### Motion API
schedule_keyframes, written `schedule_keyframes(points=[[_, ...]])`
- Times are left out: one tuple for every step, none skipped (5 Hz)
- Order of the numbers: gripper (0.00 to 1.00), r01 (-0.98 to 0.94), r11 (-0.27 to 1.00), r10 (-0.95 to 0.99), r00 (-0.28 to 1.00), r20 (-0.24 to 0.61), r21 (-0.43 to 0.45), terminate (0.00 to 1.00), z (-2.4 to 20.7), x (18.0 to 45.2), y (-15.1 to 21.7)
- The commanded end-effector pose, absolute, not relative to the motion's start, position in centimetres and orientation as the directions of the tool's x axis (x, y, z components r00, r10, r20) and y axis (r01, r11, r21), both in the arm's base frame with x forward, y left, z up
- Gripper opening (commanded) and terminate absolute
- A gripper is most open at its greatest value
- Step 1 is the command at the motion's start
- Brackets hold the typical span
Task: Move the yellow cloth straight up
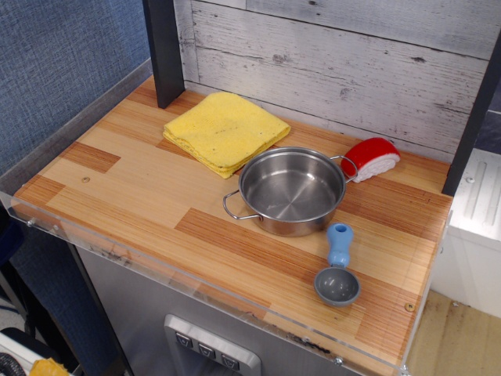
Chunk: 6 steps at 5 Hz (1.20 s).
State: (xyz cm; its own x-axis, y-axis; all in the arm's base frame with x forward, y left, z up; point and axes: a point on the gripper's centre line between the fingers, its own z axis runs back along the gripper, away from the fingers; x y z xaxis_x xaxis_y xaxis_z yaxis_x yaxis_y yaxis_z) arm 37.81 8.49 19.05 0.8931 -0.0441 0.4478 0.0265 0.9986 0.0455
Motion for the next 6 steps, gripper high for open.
schedule_keyframes(points=[[1.00, 0.053, 0.997, -0.070, 0.871, 0.486, 0.048, 0.00, 19.2, 37.6, 7.4], [1.00, 0.084, 0.995, -0.095, 0.886, 0.453, 0.045, 0.00, 18.4, 37.5, 7.0], [1.00, 0.086, 0.995, -0.096, 0.896, 0.433, 0.043, 0.00, 18.1, 37.4, 7.0], [1.00, 0.092, 0.995, -0.098, 0.910, 0.402, 0.034, 0.00, 17.4, 37.3, 6.9], [1.00, 0.092, 0.995, -0.098, 0.910, 0.402, 0.034, 0.00, 17.4, 37.3, 6.9], [1.00, 0.092, 0.995, -0.098, 0.910, 0.402, 0.034, 0.00, 17.4, 37.3, 6.9]])
